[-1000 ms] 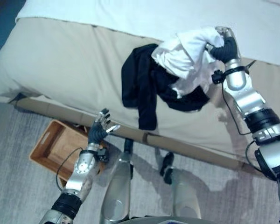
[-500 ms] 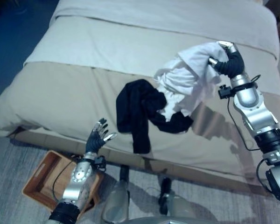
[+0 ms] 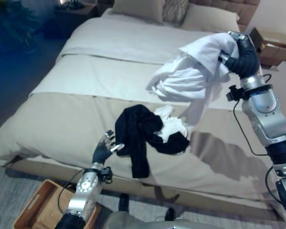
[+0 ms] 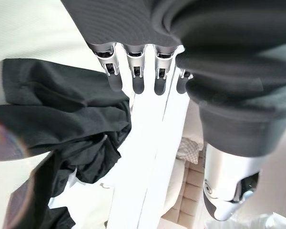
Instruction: Pick up clothes into the bucket
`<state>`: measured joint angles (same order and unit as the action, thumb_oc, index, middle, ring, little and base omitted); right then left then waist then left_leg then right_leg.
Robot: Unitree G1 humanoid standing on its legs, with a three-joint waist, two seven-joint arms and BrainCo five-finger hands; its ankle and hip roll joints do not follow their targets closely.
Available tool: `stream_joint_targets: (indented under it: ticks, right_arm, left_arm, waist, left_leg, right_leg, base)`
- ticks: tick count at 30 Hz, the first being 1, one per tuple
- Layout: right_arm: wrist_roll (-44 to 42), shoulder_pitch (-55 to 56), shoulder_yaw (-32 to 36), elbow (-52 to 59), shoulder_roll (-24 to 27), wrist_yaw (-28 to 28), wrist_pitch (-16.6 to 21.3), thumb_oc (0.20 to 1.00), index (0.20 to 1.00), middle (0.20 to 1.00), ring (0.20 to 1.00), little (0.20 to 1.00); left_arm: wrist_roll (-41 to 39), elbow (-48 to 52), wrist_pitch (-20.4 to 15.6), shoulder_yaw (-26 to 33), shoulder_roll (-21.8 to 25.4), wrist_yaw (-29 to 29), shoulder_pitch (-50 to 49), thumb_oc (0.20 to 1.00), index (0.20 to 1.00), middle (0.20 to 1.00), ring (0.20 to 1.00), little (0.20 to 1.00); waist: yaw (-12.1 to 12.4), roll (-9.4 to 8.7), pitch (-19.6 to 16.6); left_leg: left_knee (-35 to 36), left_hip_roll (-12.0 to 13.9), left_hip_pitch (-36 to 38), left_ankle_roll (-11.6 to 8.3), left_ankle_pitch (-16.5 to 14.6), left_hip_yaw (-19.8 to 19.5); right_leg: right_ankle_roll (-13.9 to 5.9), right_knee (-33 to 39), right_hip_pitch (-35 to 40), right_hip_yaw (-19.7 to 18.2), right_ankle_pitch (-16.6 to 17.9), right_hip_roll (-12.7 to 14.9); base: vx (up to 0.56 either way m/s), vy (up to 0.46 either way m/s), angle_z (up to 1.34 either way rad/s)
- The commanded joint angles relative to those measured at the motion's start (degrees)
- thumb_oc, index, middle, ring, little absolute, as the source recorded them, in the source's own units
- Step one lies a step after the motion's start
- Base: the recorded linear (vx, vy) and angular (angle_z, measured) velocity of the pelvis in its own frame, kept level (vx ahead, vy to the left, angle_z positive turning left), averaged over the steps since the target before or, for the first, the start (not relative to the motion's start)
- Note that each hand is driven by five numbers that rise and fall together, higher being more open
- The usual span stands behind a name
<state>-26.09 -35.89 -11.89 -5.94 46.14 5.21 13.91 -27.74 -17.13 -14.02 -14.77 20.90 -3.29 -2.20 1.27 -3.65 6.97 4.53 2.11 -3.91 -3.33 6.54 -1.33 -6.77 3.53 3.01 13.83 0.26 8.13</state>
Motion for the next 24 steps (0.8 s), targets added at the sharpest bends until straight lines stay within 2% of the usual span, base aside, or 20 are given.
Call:
stream_joint_targets:
  ticks: [1, 4, 11, 15, 18, 21, 24]
  right_arm:
    - [-6.94, -6.61, -0.59, 2.19, 2.30, -1.30, 4.89, 0.200, 0.200, 0.200, 0.200, 0.200]
    - [-10.18, -6.76, -2.28, 2.88, 1.81, -3.20, 4.52, 0.200, 0.200, 0.200, 0.200, 0.200]
    - [-8.67, -2.94, -5.15, 4.99, -0.78, -5.96, 2.18, 0.200, 0.200, 0.200, 0.200, 0.200]
    - [-3.24, -1.07, -8.63, 2.94, -1.52, -7.14, 0.43, 0.200, 0.200, 0.200, 0.200, 0.200]
    - [1.11, 1.51, -10.52, -1.79, -4.52, -7.24, -0.81, 0.200, 0.200, 0.200, 0.200, 0.200]
    - [2.32, 2.65, -12.10, -2.82, -5.91, -8.72, -1.33, 0.200, 0.200, 0.200, 0.200, 0.200]
    - [2.45, 3.67, -13.11, -1.47, -6.69, -10.14, -1.36, 0.200, 0.200, 0.200, 0.200, 0.200]
  left_arm:
    - [3.60, 0.82, -1.91, -1.29, 2.22, 0.79, 1.79, 1.000, 1.000, 1.000, 1.000, 1.000]
    - [3.42, 4.61, -2.49, -0.68, 3.07, 0.15, 4.32, 1.000, 1.000, 1.000, 1.000, 1.000]
    - [3.52, 11.28, -3.98, -0.12, 4.42, -0.18, 9.09, 1.000, 1.000, 1.000, 1.000, 1.000]
    - [1.00, 14.07, -4.54, -0.81, 4.73, 0.87, 12.02, 1.000, 1.000, 1.000, 1.000, 1.000]
    - [-3.75, 16.35, -4.20, -2.03, 4.98, 3.69, 13.04, 1.000, 1.000, 1.000, 1.000, 1.000]
    - [0.67, 14.95, -4.15, -3.17, 7.22, 3.80, 14.25, 1.000, 1.000, 1.000, 1.000, 1.000]
    - [10.63, 10.60, -4.10, -5.52, 10.00, 2.55, 16.94, 1.000, 1.000, 1.000, 1.000, 1.000]
  waist:
    - [-0.01, -2.82, -4.39]
    - [-0.29, -2.92, -4.91]
    - [-0.86, -2.76, -5.48]
    - [-1.20, -2.49, -5.66]
    - [-1.19, -2.05, -5.48]
    - [-1.33, -1.80, -5.34]
    - [-1.63, -1.57, -5.31]
  left_leg:
    - [-5.83, 4.70, 0.07, -1.20, -5.57, 2.30]
    - [-5.71, 4.93, 0.48, -1.31, -5.58, 2.61]
    - [-5.46, 5.14, 1.77, -1.37, -5.78, 3.01]
    - [-5.07, 5.11, 2.17, -1.33, -5.67, 3.39]
    - [-5.13, 5.04, 2.24, -1.20, -5.67, 3.51]
    - [-5.39, 5.08, 2.42, -1.23, -5.80, 3.57]
    - [-5.48, 5.12, 2.48, -1.29, -5.76, 3.53]
  right_leg:
    - [-4.93, -2.31, -0.79, -0.71, 3.80, 5.96]
    - [-4.79, -2.05, -0.73, -1.25, 3.93, 5.71]
    - [-4.68, -1.94, 0.00, -1.74, 3.79, 5.63]
    - [-4.70, -1.55, 0.01, -1.99, 4.01, 5.65]
    - [-4.71, -1.29, -0.13, -2.17, 4.30, 5.66]
    - [-4.64, -1.40, 0.05, -2.43, 4.20, 5.66]
    - [-4.65, -1.49, 0.16, -2.39, 4.02, 5.66]
  base:
    - [0.00, -0.018, -0.04]
    - [0.00, -0.017, -0.16]
    - [0.01, -0.007, -0.06]
    - [-0.01, 0.002, -0.04]
    - [-0.01, 0.003, -0.06]
    - [0.00, 0.000, 0.00]
    - [0.00, 0.000, 0.00]
